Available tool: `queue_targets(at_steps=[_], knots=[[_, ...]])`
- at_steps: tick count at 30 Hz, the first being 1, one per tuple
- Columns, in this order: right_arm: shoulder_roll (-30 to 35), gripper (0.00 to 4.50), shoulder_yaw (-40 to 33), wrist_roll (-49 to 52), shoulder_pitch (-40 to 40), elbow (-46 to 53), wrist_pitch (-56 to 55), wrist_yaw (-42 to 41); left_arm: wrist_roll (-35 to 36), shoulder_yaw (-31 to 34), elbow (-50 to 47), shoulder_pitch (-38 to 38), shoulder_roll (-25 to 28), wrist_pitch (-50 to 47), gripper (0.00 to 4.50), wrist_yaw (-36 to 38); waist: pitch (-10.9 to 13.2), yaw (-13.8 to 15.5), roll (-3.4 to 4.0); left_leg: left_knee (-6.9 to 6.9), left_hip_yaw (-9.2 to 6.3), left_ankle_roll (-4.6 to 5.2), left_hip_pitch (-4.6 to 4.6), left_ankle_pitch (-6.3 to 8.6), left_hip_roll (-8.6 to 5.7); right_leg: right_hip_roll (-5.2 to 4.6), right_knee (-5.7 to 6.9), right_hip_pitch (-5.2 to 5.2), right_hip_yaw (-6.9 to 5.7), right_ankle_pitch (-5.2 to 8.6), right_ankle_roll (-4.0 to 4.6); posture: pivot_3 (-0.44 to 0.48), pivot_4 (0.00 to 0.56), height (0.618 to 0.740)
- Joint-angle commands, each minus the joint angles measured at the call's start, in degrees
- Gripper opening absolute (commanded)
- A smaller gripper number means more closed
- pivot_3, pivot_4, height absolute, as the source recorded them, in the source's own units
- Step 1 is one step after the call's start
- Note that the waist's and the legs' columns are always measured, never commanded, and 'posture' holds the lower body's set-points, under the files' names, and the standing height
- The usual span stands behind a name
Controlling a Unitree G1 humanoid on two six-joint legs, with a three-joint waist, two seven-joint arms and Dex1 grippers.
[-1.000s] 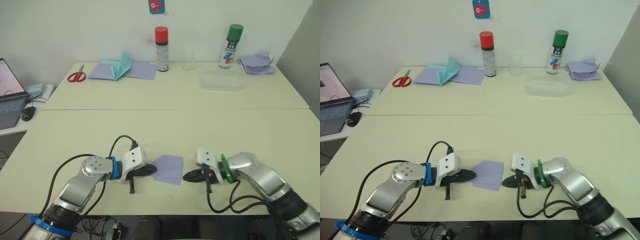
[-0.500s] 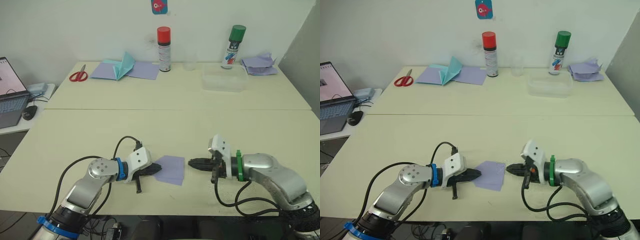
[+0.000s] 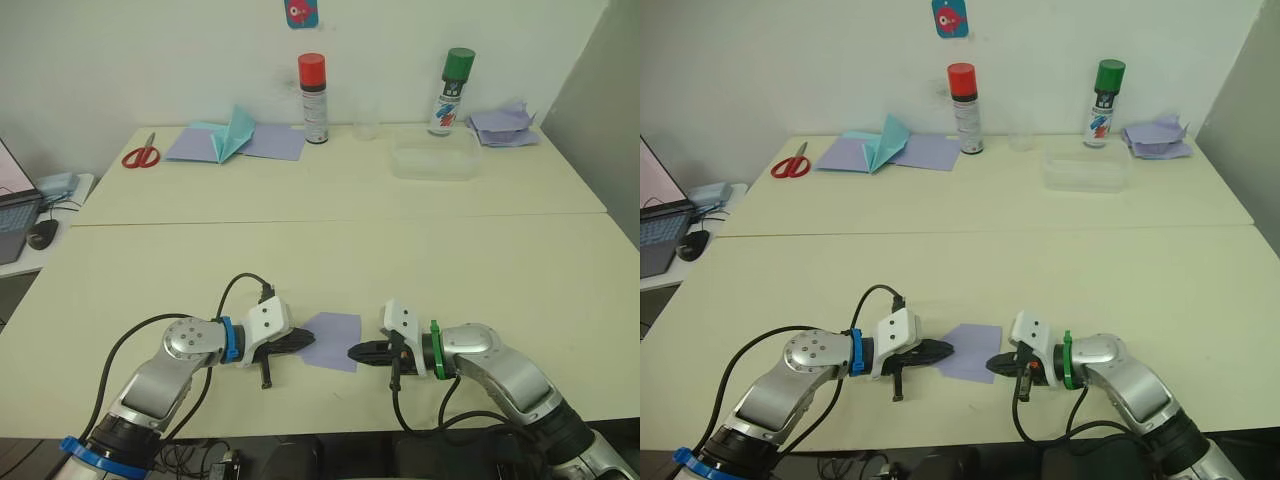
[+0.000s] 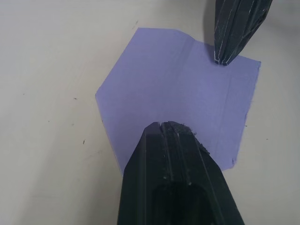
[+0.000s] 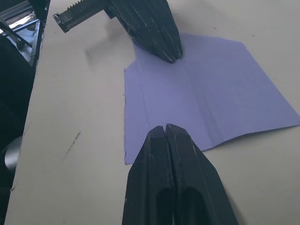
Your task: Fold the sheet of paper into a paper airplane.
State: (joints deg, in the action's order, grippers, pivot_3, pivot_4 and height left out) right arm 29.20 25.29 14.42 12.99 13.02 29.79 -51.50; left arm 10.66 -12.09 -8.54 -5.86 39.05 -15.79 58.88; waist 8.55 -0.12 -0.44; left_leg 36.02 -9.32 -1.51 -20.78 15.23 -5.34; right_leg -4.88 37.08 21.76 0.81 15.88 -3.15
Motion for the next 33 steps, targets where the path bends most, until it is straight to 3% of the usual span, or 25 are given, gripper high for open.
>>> queue_targets(at_steps=[1, 2, 7, 13, 24, 33], knots=[[-0.25, 0.04, 1.49, -2.75, -0.25, -1.74, 0.26, 1.27, 6.77, 3.98, -0.24, 1.79, -1.71, -8.05, 0.0, -0.97, -0.01, -0.2, 0.02, 0.0, 0.0, 0.0, 0.01, 0.0, 0.01, 0.01, 0.0, 0.02, 0.01, 0.04, -0.07, 0.0, 0.15, 0.74], [-0.24, 0.04, 1.6, -2.91, -0.24, -1.62, 0.25, 1.19, 9.93, 6.12, -1.4, 1.68, -1.87, -10.78, 0.0, -0.86, 0.0, -0.24, 0.01, 0.0, 0.0, 0.0, 0.0, 0.0, 0.02, 0.02, 0.01, 0.0, 0.02, 0.09, -0.16, 0.0, 0.15, 0.74], [0.04, 0.0, 2.15, -4.08, 0.02, -2.35, -0.96, 0.49, 19.74, 12.97, -2.72, -0.31, -0.06, -20.26, 1.35, 0.72, 0.03, -0.29, -0.05, 0.0, -0.06, 0.0, -0.05, 0.0, 0.1, 0.14, 0.09, 0.27, 0.0, 0.09, -0.15, 0.0, 0.15, 0.74], [0.02, 0.0, 2.24, -4.26, 0.31, -2.69, -1.17, -0.01, 17.41, 10.32, 2.22, -3.2, -0.19, -20.66, 3.25, 1.13, 0.03, -0.24, -0.06, 0.01, -0.01, -0.01, -0.05, 0.0, 0.05, 0.18, 0.07, 0.27, 0.05, -0.07, 0.11, 0.0, 0.15, 0.74], [-0.75, 0.0, 2.14, -4.31, 1.12, -2.57, -0.11, 0.1, 12.51, 0.54, 14.0, -14.51, -1.51, -18.71, 3.25, 9.3, 0.04, -0.17, -0.09, 0.01, -0.01, -0.02, -0.07, 0.0, 0.04, 0.28, 0.06, 0.26, 0.04, -0.08, 0.14, 0.0, 0.15, 0.74], [-0.87, 0.0, 2.18, -4.7, 2.08, -3.51, 0.09, -0.24, 8.9, -3.91, 19.43, -20.2, -1.39, -15.84, 3.25, 16.36, 0.04, -0.22, -0.1, 0.02, -0.01, -0.03, -0.07, 0.0, 0.02, 0.3, 0.07, 0.27, 0.06, -0.08, 0.14, 0.0, 0.15, 0.74]])
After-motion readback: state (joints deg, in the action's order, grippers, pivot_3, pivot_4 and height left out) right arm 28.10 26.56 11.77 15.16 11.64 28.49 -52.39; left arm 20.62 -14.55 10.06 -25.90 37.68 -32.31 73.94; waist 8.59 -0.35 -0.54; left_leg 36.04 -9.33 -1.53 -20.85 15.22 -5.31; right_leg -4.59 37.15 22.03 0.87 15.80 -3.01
